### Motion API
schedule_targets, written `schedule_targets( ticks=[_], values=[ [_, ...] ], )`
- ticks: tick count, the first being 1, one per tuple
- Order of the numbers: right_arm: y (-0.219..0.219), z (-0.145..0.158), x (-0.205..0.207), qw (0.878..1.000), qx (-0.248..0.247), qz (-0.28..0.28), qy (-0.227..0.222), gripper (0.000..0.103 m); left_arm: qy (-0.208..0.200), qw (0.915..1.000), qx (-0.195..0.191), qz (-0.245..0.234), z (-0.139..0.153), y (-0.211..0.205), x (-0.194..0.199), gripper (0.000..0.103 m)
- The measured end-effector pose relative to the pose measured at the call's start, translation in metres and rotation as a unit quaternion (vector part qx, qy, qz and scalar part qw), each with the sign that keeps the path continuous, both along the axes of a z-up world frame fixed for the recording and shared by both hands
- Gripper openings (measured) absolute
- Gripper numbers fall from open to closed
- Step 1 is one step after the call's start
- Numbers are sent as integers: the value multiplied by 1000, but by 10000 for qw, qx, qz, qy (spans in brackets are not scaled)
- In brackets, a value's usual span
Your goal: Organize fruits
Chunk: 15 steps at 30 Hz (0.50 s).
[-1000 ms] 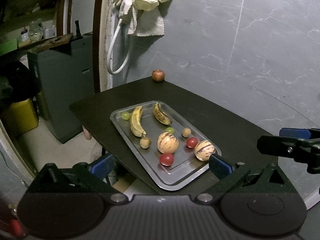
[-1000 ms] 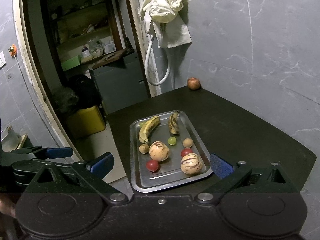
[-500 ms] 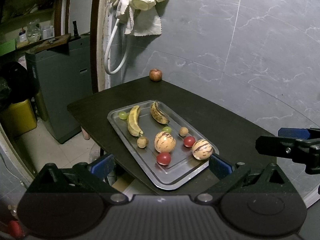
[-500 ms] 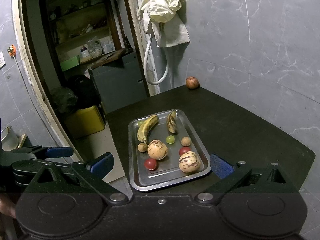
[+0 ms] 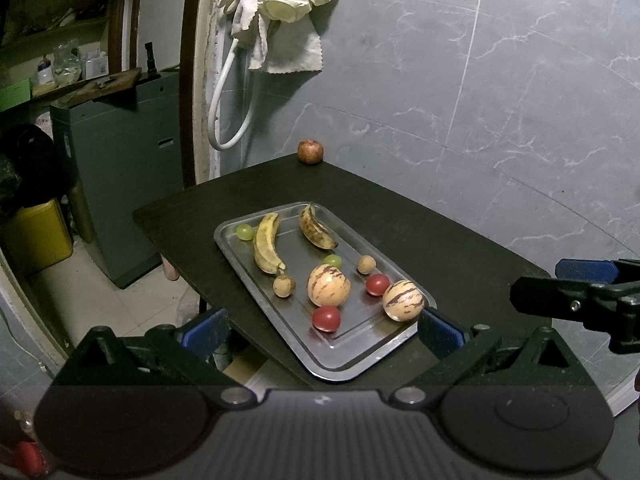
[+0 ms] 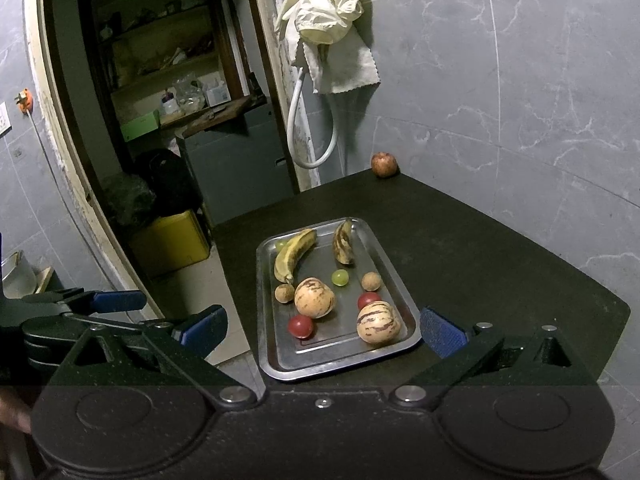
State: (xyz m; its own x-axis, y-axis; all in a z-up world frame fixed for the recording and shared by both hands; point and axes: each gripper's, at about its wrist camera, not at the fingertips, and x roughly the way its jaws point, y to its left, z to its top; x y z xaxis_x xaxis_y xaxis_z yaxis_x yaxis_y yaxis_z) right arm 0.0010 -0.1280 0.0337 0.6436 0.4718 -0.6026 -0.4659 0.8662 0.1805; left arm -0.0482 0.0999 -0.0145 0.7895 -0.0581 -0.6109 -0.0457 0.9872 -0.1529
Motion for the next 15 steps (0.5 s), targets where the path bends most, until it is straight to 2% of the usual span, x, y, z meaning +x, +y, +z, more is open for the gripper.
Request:
schedule_targets(
  ticks=[15],
  values=[
    [-1,-1,0,10000,-4,12,5,102,45,9998,-189,33,-3,8,5,103]
  ],
)
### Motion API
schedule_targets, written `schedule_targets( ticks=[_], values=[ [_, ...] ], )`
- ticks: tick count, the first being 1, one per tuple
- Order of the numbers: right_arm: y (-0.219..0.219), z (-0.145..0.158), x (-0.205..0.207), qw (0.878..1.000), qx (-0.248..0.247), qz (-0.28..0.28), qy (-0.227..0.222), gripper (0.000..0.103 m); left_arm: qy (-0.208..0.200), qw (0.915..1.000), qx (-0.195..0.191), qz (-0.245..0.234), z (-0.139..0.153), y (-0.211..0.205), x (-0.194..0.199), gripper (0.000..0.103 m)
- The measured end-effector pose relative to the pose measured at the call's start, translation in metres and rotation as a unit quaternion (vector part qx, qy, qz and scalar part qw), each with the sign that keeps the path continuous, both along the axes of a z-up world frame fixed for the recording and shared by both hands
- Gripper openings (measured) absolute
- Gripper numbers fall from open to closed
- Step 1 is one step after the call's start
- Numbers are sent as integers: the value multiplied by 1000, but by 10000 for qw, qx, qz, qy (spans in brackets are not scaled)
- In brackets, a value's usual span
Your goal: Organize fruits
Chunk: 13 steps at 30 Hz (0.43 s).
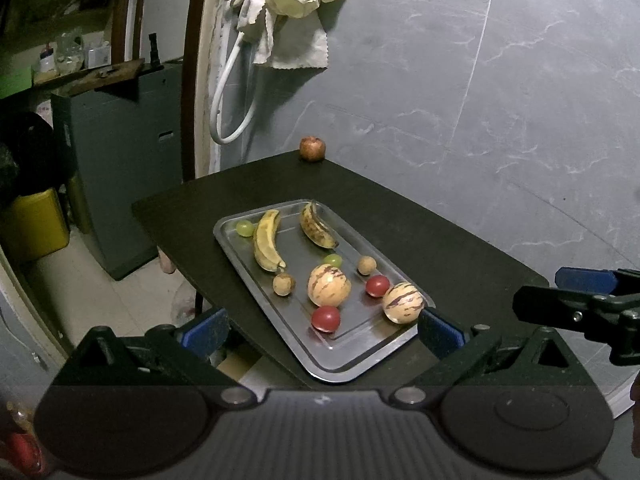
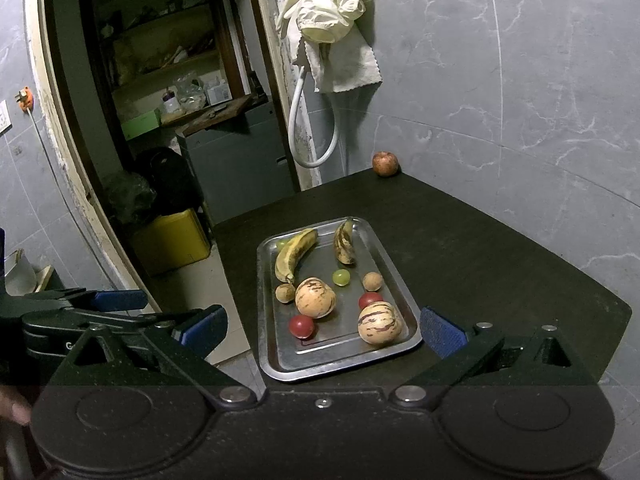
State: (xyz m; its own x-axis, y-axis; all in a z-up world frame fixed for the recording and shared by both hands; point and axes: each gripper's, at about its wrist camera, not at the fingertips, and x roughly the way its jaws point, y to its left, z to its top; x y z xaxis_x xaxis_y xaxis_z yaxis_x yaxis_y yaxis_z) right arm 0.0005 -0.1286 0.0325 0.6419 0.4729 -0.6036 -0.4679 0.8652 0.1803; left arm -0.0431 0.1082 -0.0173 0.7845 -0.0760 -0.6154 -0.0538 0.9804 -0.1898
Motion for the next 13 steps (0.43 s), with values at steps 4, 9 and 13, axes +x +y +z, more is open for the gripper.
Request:
schedule_targets(
  ticks=[4,9,13],
  values=[
    [0,0,0,10000,2,0,-8,102,33,10000,-86,27,-1,2,1,103],
    [0,0,0,10000,3,-4,-5,102,-108,9996,-276,40,2,4,-1,103],
    [0,0,2,10000,-7,-6,11,102,-256,9992,-309,16,5,3,-1,103]
  ],
)
